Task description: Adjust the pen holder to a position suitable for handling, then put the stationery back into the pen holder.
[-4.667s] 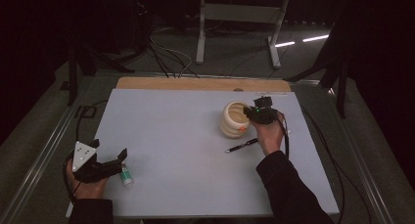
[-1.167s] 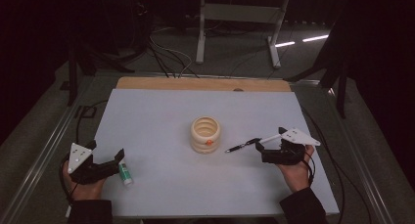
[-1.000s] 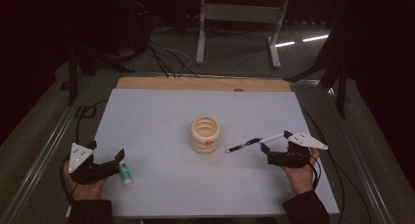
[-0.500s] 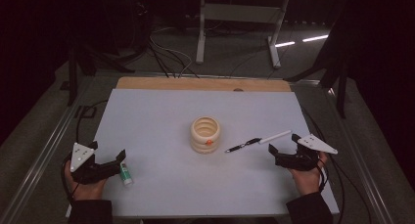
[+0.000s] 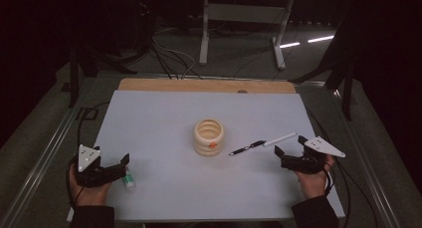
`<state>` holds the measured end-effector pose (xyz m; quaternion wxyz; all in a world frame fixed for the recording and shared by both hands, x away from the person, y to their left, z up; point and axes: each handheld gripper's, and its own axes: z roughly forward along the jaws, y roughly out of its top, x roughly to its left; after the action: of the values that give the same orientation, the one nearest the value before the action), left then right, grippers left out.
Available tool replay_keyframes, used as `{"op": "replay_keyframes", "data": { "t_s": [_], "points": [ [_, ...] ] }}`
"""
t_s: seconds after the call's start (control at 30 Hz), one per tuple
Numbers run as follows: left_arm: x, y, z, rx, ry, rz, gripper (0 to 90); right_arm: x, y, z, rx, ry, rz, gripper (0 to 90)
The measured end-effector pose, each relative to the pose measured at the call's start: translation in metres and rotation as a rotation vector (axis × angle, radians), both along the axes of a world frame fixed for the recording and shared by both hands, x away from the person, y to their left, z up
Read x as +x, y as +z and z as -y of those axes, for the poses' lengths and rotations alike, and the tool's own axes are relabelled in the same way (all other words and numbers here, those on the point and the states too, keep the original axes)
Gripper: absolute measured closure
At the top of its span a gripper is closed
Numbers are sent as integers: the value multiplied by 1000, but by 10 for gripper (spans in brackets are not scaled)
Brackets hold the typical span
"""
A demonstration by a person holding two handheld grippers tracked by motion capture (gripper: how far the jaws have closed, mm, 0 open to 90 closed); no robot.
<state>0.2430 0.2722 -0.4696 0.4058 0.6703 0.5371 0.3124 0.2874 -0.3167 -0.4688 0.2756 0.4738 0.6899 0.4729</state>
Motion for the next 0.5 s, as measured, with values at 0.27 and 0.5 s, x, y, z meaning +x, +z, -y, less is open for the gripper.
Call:
{"op": "replay_keyframes", "data": {
  "t_s": [0.27, 0.5],
  "points": [
    [1, -1, 1, -1, -4, -16, 11, 0, 0, 1, 4, -14, -2, 0],
    [2, -2, 5, 25, 1, -60, 11, -1, 1, 0, 9, -19, 3, 0]
  ]
}}
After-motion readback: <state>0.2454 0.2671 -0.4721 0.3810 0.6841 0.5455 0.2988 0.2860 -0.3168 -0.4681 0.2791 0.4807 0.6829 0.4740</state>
